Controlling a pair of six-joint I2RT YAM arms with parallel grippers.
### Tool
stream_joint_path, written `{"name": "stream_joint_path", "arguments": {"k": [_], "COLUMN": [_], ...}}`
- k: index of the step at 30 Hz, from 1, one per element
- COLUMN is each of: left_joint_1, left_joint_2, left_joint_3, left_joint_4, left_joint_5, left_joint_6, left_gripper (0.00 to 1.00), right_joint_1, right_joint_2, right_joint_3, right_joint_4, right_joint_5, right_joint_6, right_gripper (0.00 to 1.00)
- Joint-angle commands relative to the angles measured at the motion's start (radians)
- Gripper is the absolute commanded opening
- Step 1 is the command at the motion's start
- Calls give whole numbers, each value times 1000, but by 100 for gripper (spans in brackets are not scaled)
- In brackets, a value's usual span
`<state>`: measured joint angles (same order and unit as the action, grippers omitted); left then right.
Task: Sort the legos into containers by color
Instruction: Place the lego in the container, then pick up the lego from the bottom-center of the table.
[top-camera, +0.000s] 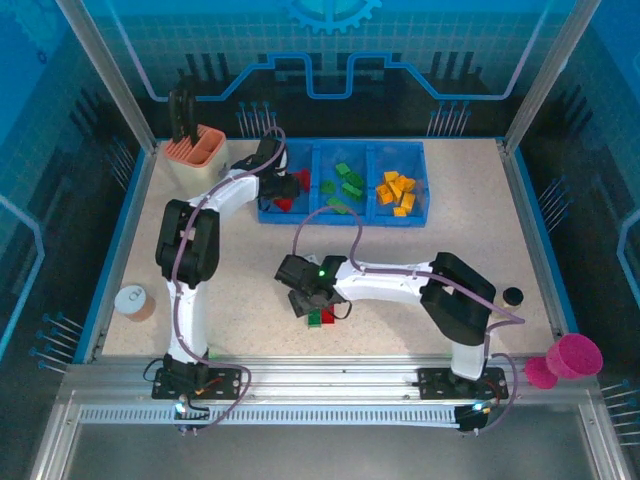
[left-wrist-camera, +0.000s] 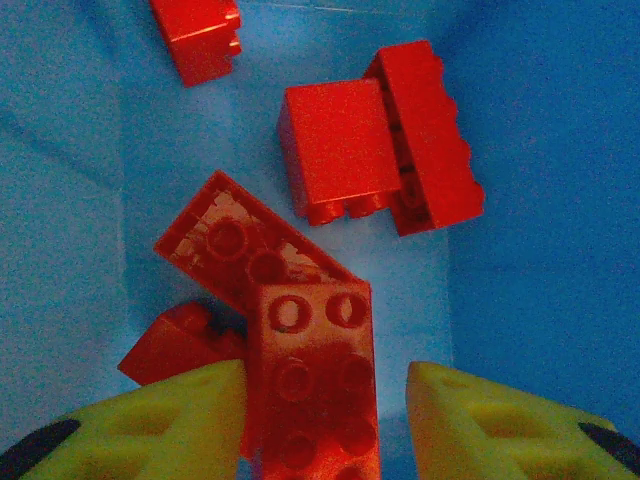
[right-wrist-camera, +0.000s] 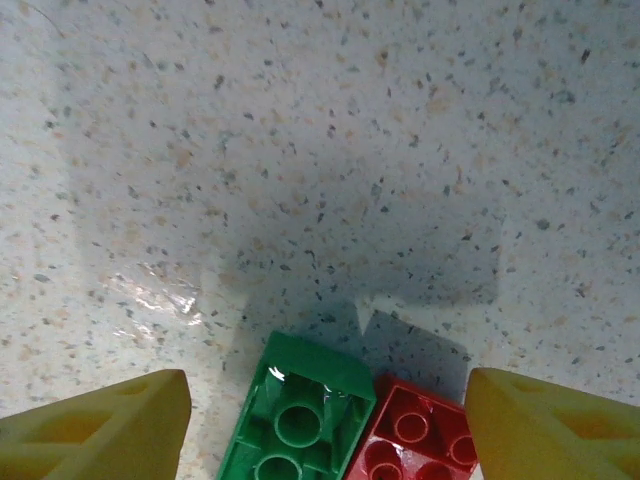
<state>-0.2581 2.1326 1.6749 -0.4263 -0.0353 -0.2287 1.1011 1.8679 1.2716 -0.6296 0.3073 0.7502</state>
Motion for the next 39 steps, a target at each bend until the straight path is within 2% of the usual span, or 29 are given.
{"name": "stream_joint_path", "arguments": {"k": [1,10,19,25,31,36,39], "left_joint_1": [3,3,3,3,5,5,5], "left_joint_2": [7,-48,-138,-247,-396,-561,-667], "left_joint_3": [31,8,-36,-74,-113,-215,-305], "left_joint_4": [12,17,15,-4,-25,-14,-11], "left_joint_5": [31,36,36,28,24,30,8], "left_joint_6": [17,23,17,25,54,52,33], "left_gripper": [50,58,61,63,68,77,89], "right_joint_1": [13,22,51,52,35,-16,-63], "right_joint_2": [34,95,98,85,31,-39,-81], "right_joint_3": [21,52,47,41,98,137,154], "right_joint_4": [-24,-25,-65,-54,-71,-78,-72], "right_joint_5": [-3,-23,0,13,61,72,78], "right_joint_6": [2,-22,-34,-60,-150,-228,-287], "right_gripper": [71,62,45,38,33,33,33]}}
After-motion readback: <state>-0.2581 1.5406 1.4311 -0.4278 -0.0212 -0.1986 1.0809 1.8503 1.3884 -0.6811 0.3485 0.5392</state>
